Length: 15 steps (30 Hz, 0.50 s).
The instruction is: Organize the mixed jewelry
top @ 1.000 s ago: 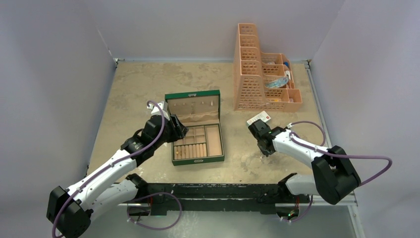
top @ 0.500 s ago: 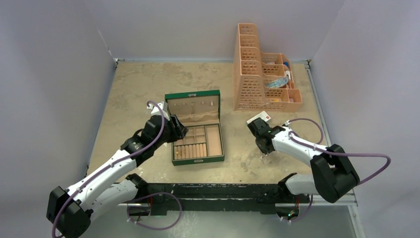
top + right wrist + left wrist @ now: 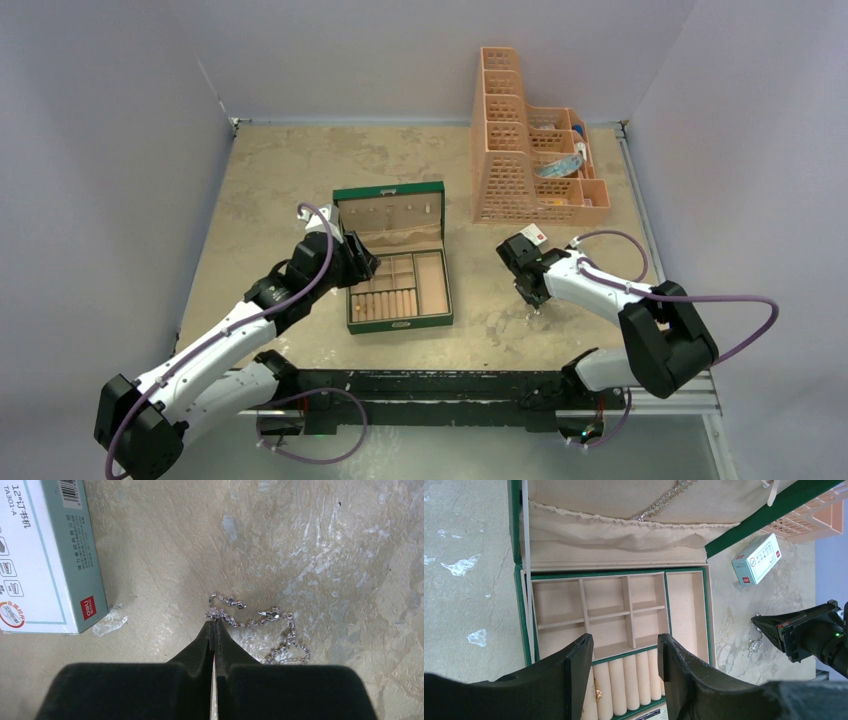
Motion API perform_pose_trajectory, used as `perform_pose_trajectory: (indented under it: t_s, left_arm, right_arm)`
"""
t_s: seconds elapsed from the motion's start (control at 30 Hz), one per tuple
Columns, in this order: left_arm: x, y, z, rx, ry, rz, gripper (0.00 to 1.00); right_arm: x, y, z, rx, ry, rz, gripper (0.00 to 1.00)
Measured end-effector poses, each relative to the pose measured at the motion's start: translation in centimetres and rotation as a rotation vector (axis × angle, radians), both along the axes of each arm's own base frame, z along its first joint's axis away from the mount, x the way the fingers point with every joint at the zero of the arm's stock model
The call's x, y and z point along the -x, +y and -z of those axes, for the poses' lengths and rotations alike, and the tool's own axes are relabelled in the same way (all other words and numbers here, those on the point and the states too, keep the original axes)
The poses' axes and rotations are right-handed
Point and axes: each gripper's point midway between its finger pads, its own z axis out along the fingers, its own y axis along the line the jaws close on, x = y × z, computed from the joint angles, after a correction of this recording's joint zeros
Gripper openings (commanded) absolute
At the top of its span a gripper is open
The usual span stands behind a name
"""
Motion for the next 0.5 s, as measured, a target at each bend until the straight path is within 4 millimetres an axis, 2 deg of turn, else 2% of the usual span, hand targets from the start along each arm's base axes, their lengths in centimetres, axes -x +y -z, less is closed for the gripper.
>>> perform_pose_trajectory:
  t_s: [0.17,0.3,0.5]
  left_arm:
    - [0.0,-0.7,-0.2,0.009,-0.007,0.039,0.50]
    - [0.1,-2.6,-0.9,0.043,-0.042,0.155,0.49]
    - [0.3,-5.4,-1.5,0.092,-0.077,0.309,0.47]
  right_arm:
    - [-0.1,0.1,-0.1,0.005,-0.001,-0.024,0.00]
    - [-0.2,0.3,-0.6,-0.014,-0.014,-0.039,0.00]
    - [-0.9,0.9,-3.2,-0.069,-0.106,-0.059,0.00]
